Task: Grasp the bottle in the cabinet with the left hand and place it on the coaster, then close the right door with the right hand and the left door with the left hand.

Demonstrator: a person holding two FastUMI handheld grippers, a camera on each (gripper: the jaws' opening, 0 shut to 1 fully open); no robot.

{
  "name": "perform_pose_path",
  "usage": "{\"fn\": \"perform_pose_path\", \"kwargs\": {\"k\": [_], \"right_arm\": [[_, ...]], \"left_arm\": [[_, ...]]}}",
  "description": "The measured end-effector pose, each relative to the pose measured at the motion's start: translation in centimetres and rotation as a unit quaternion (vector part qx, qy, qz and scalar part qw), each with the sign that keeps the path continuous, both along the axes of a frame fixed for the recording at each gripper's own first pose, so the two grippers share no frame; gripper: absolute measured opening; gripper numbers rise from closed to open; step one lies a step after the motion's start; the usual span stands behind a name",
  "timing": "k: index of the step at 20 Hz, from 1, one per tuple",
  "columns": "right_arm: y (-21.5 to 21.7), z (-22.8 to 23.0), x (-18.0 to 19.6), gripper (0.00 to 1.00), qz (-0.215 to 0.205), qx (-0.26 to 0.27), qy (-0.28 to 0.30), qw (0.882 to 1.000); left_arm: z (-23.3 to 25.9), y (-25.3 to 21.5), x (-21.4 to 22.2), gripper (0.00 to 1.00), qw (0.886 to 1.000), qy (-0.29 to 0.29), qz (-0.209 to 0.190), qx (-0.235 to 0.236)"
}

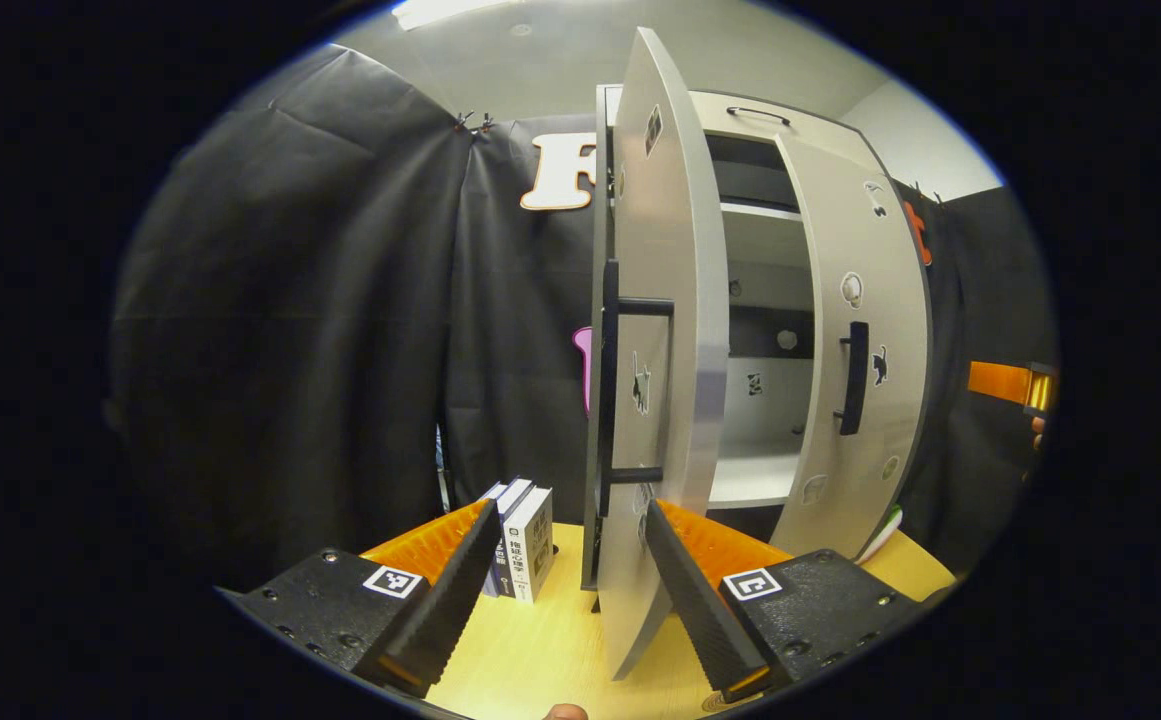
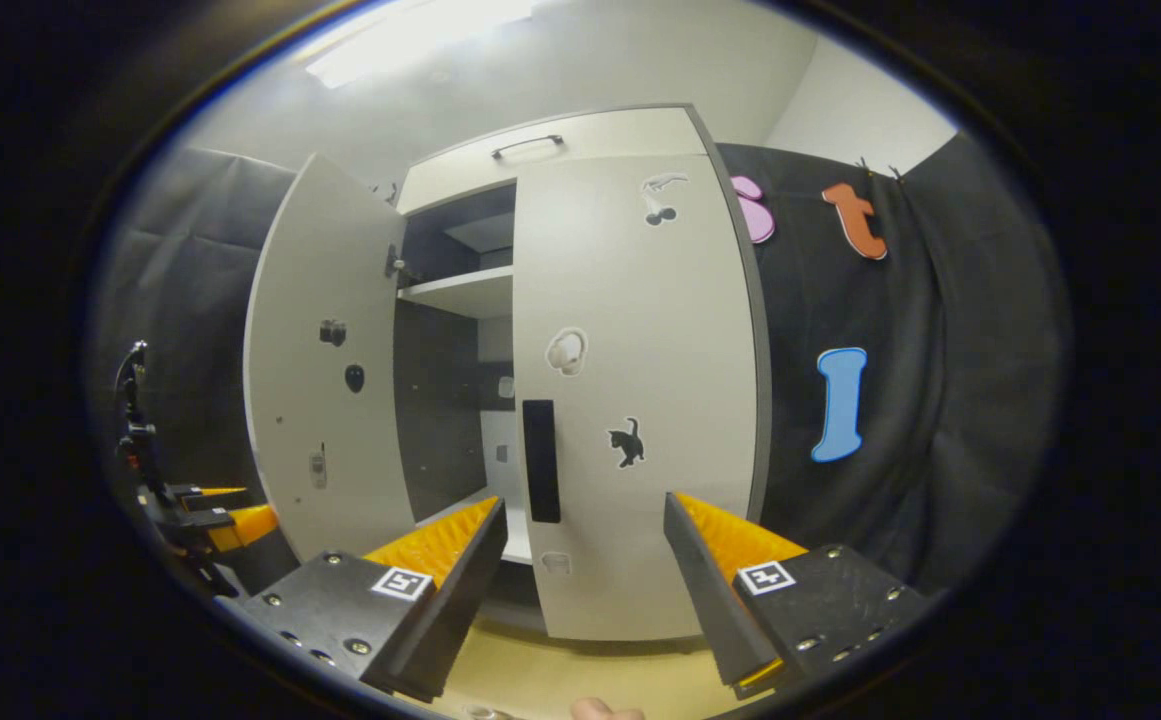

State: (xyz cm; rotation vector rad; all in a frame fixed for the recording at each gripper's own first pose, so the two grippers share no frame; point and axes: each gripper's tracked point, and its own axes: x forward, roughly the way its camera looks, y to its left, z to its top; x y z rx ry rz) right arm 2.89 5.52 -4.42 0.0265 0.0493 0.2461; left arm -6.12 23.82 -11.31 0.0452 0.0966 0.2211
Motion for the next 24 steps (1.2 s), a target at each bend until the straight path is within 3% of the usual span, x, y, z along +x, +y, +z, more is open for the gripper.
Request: {"fn": "perform_pose_path", "kwargs": {"k": [20,21,22,24], "right_arm": [[-3.6,-0.4,-0.6,0.95,-0.036,-0.002,-0.001,0.999],[-3.8,-0.5,-0.6,0.95,-0.038,-0.001,0.000,0.999],[-4.0,-0.6,-0.7,0.95,-0.040,0.001,0.001,0.999],[-4.5,-0.7,-0.9,0.95,-0.044,0.003,0.002,0.999]], "left_arm": [[-0.2,-4.8,1.7,0.88,0.996,0.001,-0.083,-0.020],[-0.2,-5.3,1.8,0.94,0.996,-0.001,-0.089,-0.024],[-0.1,-5.6,1.9,0.88,0.995,-0.001,-0.094,-0.025],[-0.1,-6.2,2.1,0.89,0.994,0.002,-0.105,-0.022]]}}
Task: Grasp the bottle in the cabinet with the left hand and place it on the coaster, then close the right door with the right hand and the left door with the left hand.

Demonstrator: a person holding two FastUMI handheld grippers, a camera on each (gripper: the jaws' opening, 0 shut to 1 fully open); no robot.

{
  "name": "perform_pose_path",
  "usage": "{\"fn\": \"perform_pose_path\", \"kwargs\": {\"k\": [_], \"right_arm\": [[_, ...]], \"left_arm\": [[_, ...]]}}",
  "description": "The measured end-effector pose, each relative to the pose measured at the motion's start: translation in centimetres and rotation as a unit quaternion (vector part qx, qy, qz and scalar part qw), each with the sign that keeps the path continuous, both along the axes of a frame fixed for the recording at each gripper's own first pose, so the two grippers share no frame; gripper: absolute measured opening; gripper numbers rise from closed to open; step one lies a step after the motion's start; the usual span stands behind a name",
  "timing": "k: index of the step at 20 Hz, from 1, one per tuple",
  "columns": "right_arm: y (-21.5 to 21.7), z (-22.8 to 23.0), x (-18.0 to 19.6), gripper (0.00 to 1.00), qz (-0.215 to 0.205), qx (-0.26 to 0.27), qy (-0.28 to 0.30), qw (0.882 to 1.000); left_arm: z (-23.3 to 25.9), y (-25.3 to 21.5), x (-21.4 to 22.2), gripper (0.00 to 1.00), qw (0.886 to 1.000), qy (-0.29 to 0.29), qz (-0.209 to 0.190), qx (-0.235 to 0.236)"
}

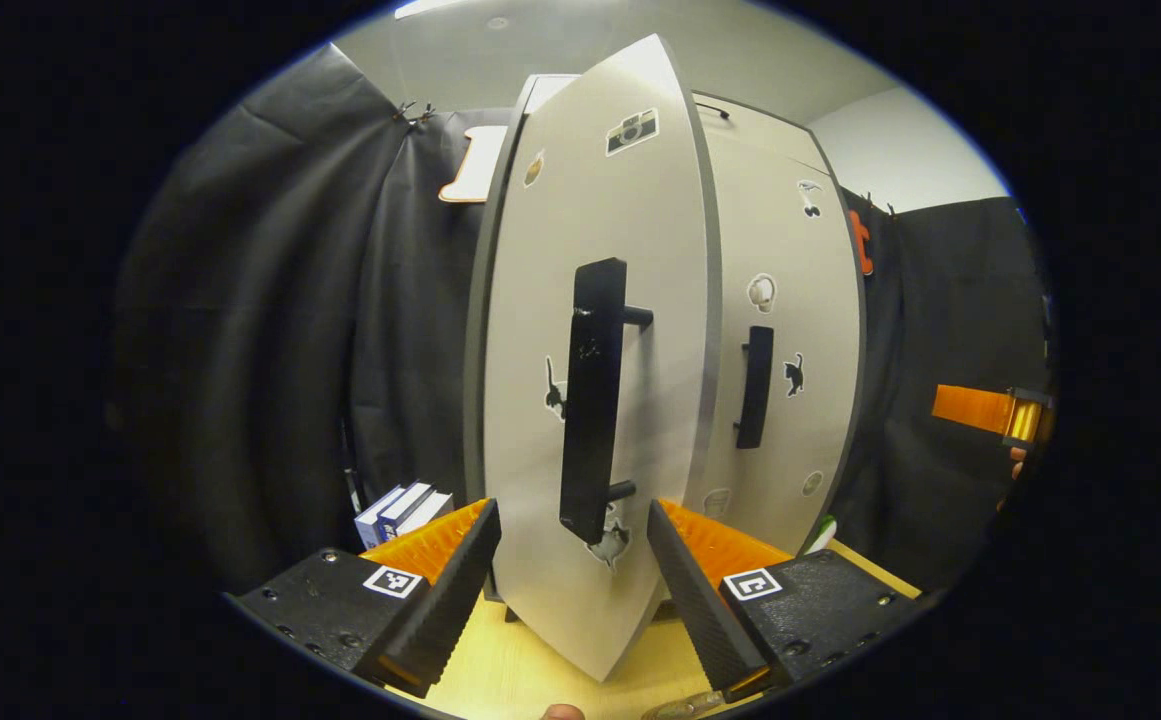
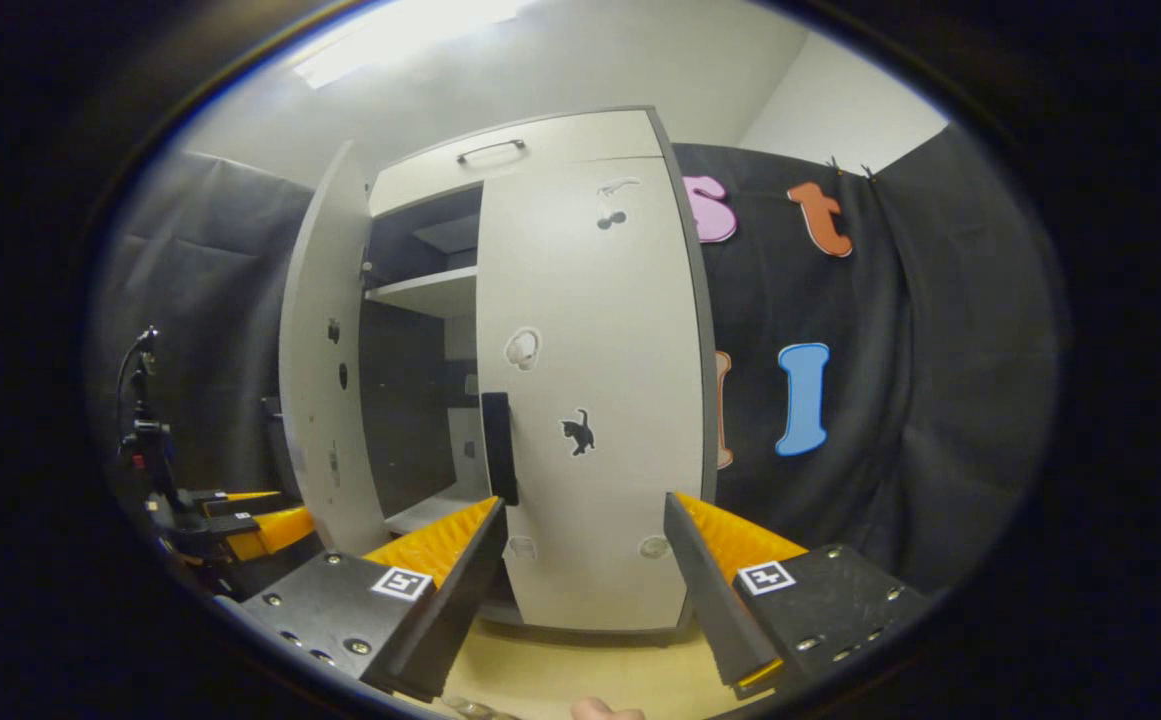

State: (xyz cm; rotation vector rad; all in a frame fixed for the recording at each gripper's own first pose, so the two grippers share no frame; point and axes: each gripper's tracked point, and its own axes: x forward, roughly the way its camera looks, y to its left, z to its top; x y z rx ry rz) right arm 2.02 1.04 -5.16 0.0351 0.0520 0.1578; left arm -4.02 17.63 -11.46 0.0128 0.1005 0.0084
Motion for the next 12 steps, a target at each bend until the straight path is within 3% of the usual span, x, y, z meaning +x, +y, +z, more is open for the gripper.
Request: {"fn": "perform_pose_path", "kwargs": {"k": [10,11,12], "right_arm": [[-2.6,-0.2,-0.8,0.95,-0.024,0.004,0.004,1.000],[-2.8,-0.3,-0.7,0.95,-0.025,0.004,0.005,1.000],[-2.9,-0.3,-0.7,0.96,-0.026,0.003,0.005,1.000]], "left_arm": [[0.1,-1.7,0.4,0.88,1.000,0.000,-0.029,-0.001],[0.2,-1.6,0.4,0.94,1.000,0.001,-0.029,-0.002],[0.2,-1.6,0.4,0.89,1.000,0.001,-0.028,-0.002]]}}
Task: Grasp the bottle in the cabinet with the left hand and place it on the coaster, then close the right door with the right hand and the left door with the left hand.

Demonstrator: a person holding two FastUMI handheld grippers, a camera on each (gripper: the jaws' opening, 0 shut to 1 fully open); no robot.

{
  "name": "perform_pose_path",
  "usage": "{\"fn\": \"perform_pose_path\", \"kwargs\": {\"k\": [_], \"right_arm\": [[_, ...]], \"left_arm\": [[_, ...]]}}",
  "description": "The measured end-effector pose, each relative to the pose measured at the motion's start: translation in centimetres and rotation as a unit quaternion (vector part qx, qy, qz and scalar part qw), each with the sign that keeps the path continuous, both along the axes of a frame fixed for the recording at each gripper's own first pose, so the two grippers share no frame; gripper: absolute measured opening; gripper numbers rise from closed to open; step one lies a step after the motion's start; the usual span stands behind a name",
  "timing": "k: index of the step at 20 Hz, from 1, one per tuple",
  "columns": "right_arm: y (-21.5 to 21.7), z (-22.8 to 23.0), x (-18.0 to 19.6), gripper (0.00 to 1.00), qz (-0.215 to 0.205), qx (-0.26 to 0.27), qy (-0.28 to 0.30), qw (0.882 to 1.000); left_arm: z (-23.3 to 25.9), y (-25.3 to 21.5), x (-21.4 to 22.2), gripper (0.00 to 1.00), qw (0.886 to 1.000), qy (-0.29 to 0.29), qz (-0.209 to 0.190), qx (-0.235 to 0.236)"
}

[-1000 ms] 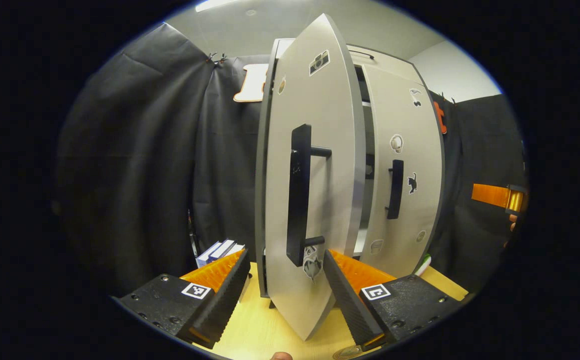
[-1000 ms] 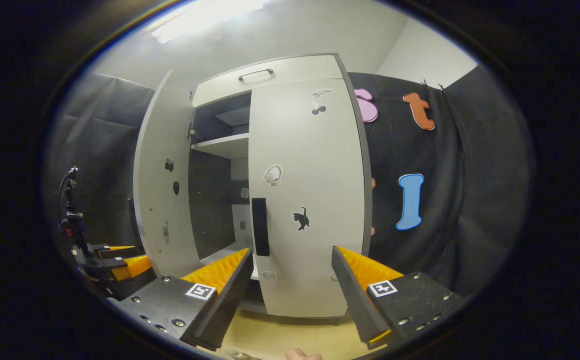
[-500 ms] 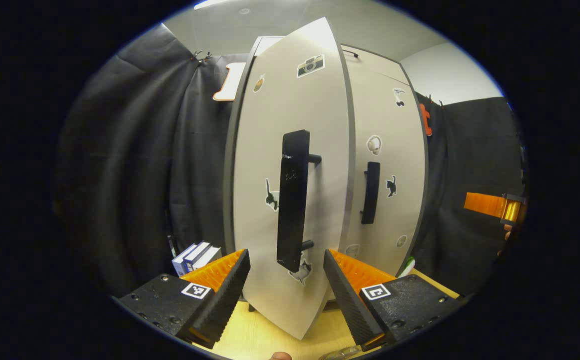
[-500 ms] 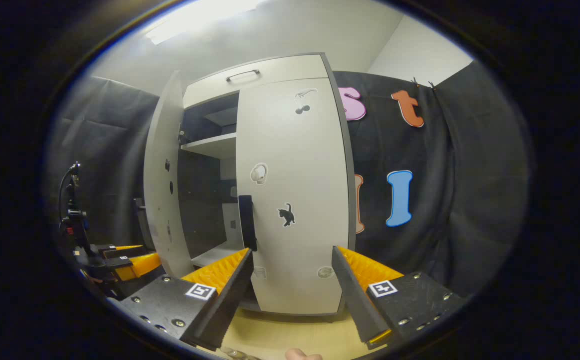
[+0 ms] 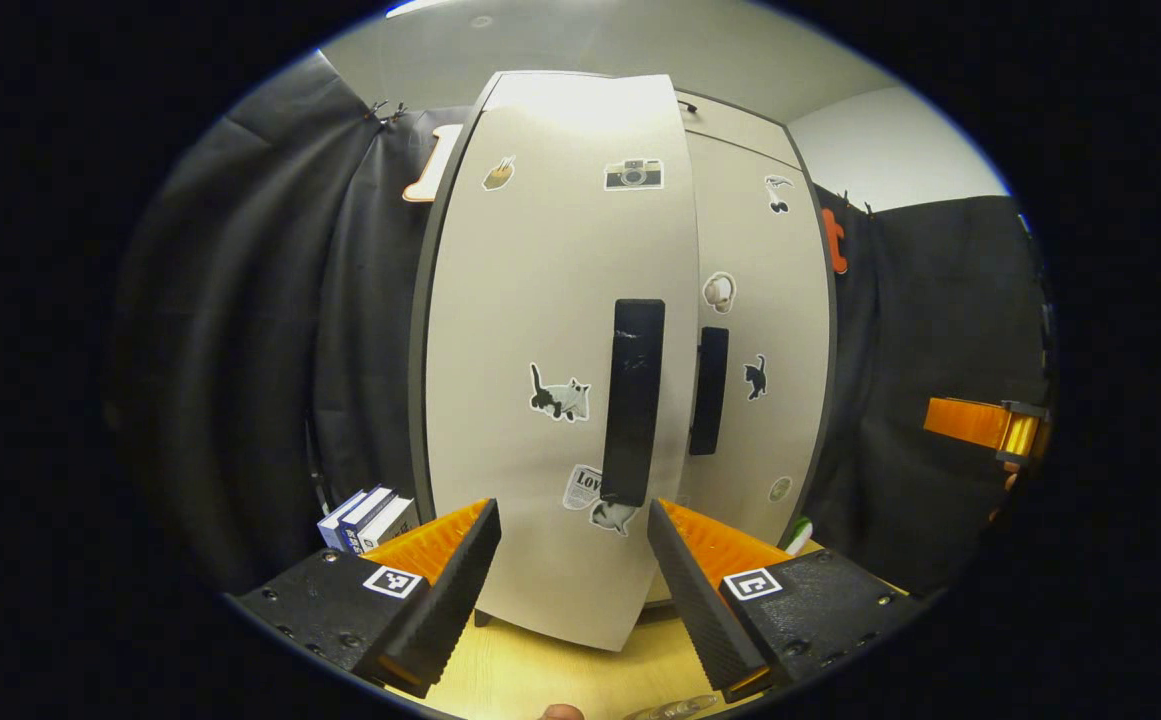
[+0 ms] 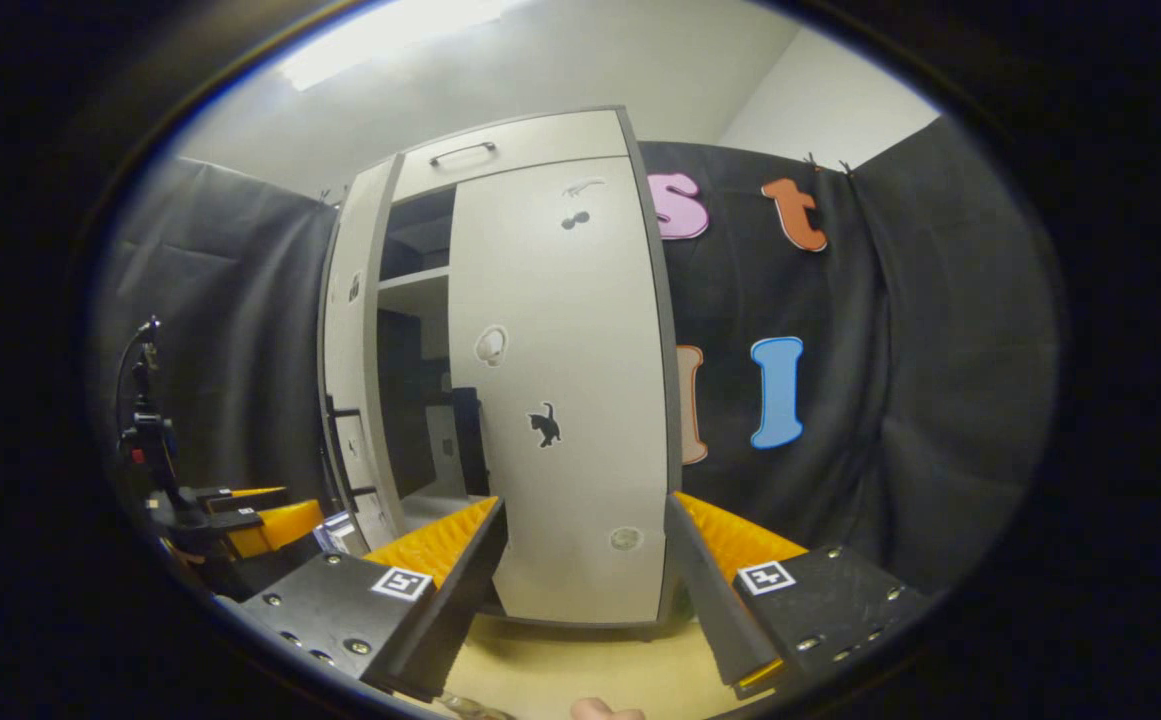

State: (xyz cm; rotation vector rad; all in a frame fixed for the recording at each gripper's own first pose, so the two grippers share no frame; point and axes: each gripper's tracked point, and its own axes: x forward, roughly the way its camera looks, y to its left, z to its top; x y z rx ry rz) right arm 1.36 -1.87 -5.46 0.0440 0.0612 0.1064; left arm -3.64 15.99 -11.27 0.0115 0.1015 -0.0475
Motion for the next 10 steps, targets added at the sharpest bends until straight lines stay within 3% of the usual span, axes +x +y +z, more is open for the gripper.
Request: {"fn": "perform_pose_path", "kwargs": {"k": [10], "right_arm": [[-0.25,0.24,0.07,0.96,-0.003,0.000,-0.005,1.000]], "left_arm": [[0.81,0.41,0.04,0.88,1.000,-0.012,0.012,-0.003]]}}
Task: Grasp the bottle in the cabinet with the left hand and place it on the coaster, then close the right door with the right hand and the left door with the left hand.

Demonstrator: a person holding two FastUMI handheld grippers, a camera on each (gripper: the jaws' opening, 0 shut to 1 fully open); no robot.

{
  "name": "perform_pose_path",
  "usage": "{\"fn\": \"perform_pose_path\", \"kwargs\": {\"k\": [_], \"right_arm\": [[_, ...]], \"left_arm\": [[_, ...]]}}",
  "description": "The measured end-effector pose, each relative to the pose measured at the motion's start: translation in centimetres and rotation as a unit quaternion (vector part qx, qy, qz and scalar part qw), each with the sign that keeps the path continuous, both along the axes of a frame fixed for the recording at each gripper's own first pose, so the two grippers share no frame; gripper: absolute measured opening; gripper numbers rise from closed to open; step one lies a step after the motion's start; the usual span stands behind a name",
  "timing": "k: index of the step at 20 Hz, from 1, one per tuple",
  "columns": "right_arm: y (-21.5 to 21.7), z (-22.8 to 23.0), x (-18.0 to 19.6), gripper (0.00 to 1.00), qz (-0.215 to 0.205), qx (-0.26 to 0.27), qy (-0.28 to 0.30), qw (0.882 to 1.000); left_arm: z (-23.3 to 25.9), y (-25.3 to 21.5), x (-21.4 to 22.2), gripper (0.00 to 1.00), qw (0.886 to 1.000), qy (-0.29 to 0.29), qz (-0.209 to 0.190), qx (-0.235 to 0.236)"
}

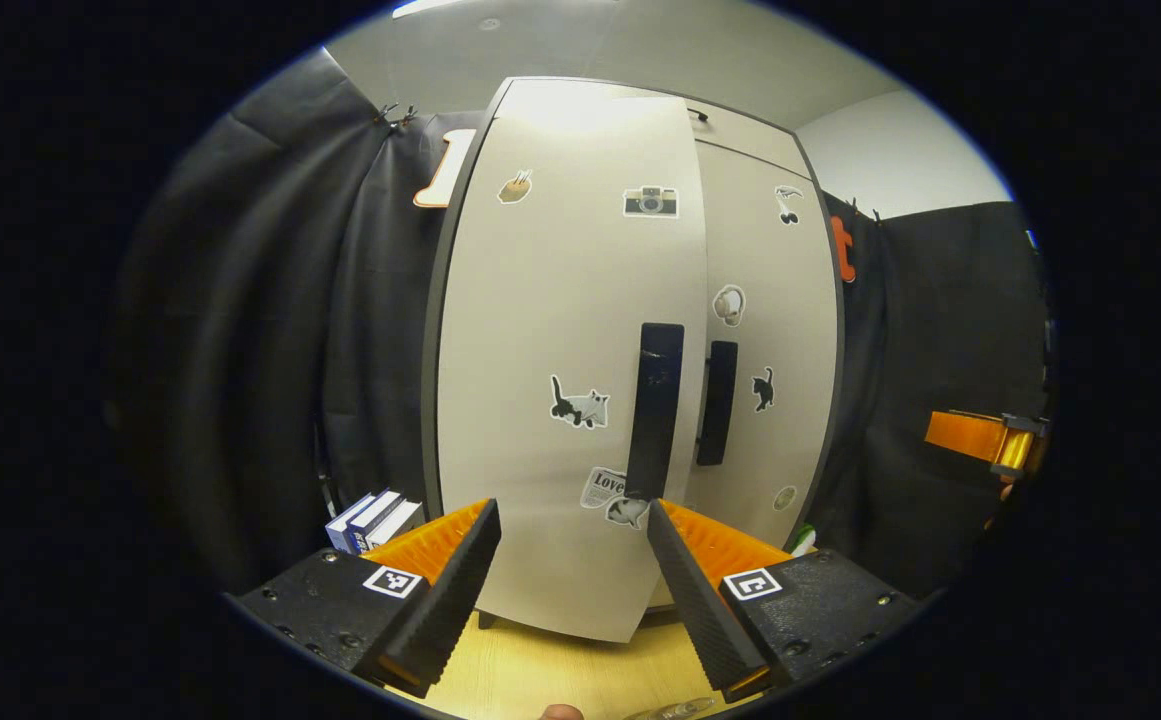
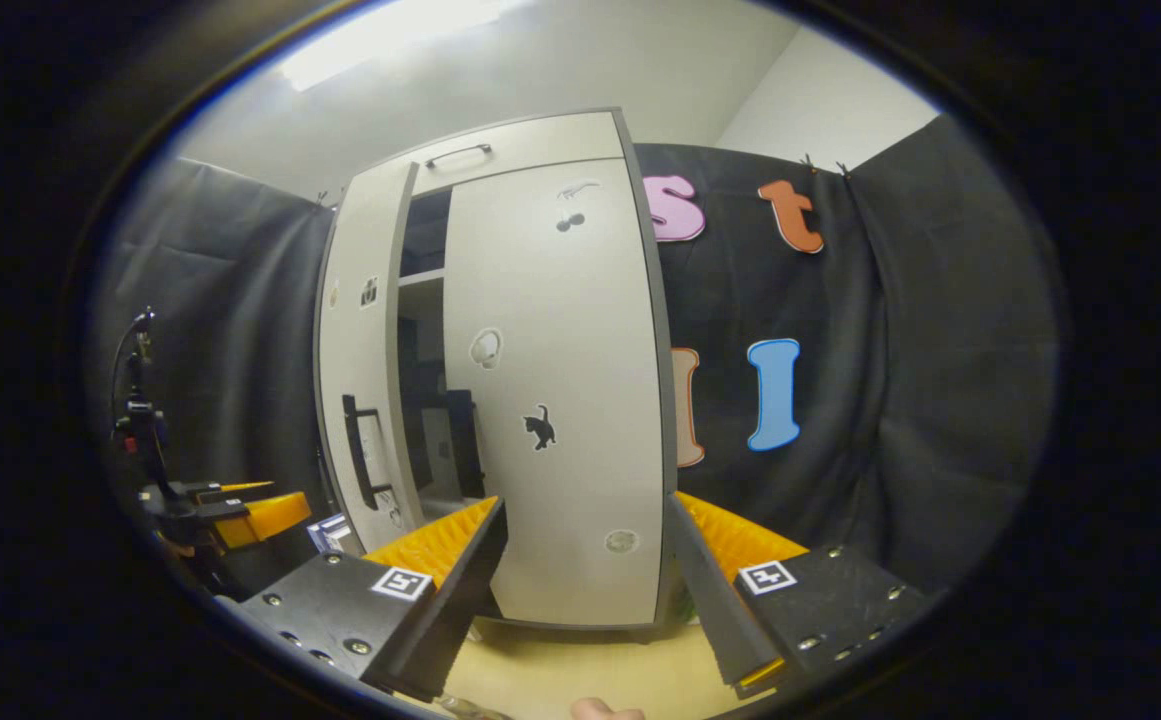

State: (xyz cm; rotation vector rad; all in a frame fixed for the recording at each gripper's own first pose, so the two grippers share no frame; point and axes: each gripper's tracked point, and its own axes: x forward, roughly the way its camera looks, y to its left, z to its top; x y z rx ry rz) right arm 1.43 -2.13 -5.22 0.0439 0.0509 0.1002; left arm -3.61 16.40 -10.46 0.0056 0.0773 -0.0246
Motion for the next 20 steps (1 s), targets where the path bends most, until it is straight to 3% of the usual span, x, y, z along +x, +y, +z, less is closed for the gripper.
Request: {"fn": "perform_pose_path", "kwargs": {"k": [1,5,19,20], "right_arm": [[-0.1,0.0,-0.1,0.96,-0.001,-0.001,0.000,1.000],[-0.3,0.0,-0.3,0.93,-0.002,0.001,0.000,1.000],[-0.9,0.0,-0.9,0.96,-0.006,0.000,0.001,1.000],[-1.0,-0.1,-0.9,0.93,-0.007,-0.002,0.002,1.000]], "left_arm": [[0.1,0.0,-0.1,0.94,1.000,-0.001,0.001,0.001],[0.2,-0.1,-0.2,0.94,1.000,-0.002,0.001,0.003],[1.4,0.1,-1.1,0.94,1.000,-0.007,0.013,-0.002],[1.7,0.1,-1.2,0.94,1.000,-0.008,0.015,-0.002]]}}
